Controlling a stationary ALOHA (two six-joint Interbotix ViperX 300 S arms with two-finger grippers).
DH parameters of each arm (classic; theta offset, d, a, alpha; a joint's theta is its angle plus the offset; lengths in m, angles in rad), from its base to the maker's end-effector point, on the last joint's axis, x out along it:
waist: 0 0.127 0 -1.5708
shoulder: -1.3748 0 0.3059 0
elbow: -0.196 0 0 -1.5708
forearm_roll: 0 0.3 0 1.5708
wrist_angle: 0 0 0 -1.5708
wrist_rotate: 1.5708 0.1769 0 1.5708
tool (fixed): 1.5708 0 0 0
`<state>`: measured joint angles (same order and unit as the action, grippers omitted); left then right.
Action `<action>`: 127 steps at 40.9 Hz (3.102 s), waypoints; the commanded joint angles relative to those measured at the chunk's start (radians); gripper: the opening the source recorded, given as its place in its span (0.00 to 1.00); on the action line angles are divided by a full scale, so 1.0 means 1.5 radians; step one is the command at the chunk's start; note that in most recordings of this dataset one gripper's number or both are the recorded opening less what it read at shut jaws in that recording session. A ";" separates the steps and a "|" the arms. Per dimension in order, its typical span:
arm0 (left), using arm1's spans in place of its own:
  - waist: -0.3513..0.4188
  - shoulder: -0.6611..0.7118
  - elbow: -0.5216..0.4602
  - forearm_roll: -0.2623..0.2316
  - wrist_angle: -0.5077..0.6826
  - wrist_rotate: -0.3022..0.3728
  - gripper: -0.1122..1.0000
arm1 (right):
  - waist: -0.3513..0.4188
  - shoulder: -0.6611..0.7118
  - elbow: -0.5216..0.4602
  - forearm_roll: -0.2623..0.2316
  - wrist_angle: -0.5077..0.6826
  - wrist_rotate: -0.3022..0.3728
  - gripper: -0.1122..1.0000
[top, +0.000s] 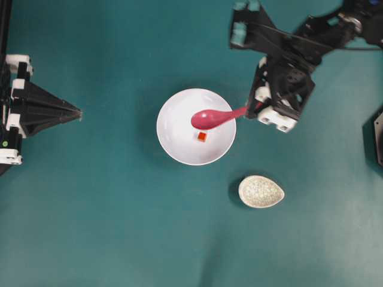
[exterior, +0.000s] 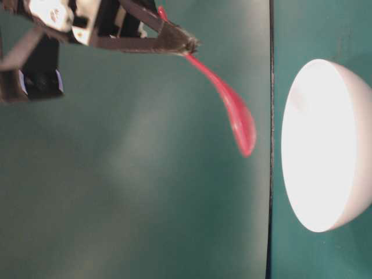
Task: Grip the spoon and scoop the red block from the bowl with right arm.
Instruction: 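Lower the spoon bowl into the white bowl beside the red cube, then slide the spoon under the red cube with the right gripper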
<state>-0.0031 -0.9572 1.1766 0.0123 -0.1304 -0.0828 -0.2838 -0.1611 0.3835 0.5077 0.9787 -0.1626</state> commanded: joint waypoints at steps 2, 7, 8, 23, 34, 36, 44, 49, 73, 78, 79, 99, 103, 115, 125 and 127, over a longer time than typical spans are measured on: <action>0.001 0.004 -0.012 0.002 -0.005 0.001 0.10 | -0.001 0.018 -0.055 -0.033 0.053 0.062 0.30; 0.000 0.004 -0.012 0.002 -0.005 0.001 0.10 | 0.002 0.040 -0.084 -0.062 0.096 0.110 0.30; 0.001 0.003 -0.012 0.001 -0.005 0.001 0.10 | 0.005 0.044 -0.088 -0.069 0.101 0.116 0.30; 0.001 0.004 -0.012 0.001 -0.005 0.002 0.10 | 0.055 0.102 -0.119 -0.076 0.141 0.123 0.30; 0.001 0.004 -0.012 0.002 -0.005 0.002 0.10 | 0.060 0.152 -0.165 -0.085 0.177 0.124 0.30; 0.000 0.004 -0.013 0.001 -0.005 0.002 0.10 | 0.060 0.161 -0.175 -0.085 0.178 0.123 0.30; 0.000 0.004 -0.012 0.002 -0.005 0.002 0.10 | 0.060 0.184 -0.193 -0.090 0.192 0.123 0.30; 0.001 0.003 -0.012 0.002 -0.005 0.002 0.10 | 0.060 0.191 -0.193 -0.108 0.214 0.123 0.30; 0.000 0.003 -0.011 0.001 -0.003 0.002 0.10 | 0.060 0.211 -0.193 -0.130 0.206 0.116 0.30; 0.001 0.004 -0.012 0.002 -0.003 0.002 0.10 | 0.060 0.217 -0.193 -0.133 0.199 0.116 0.30; 0.001 0.004 -0.012 0.002 -0.003 0.002 0.10 | 0.059 0.218 -0.193 -0.133 0.195 0.115 0.30; 0.000 0.004 -0.011 0.002 -0.003 0.003 0.10 | 0.059 0.236 -0.192 -0.132 0.107 0.114 0.30; 0.001 0.004 -0.012 0.001 -0.003 0.003 0.10 | 0.060 0.236 -0.193 -0.132 0.084 0.115 0.30; 0.001 0.004 -0.012 0.001 -0.003 0.002 0.10 | 0.060 0.236 -0.190 -0.132 0.035 0.117 0.30; 0.001 0.004 -0.012 0.001 -0.003 0.002 0.10 | 0.060 0.231 -0.181 -0.133 0.022 0.120 0.30; 0.001 0.004 -0.012 0.002 -0.003 0.003 0.10 | 0.060 0.227 -0.175 -0.132 0.014 0.121 0.30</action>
<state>-0.0015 -0.9572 1.1766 0.0123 -0.1304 -0.0798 -0.1933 0.2102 0.1243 0.3099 1.0201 0.0107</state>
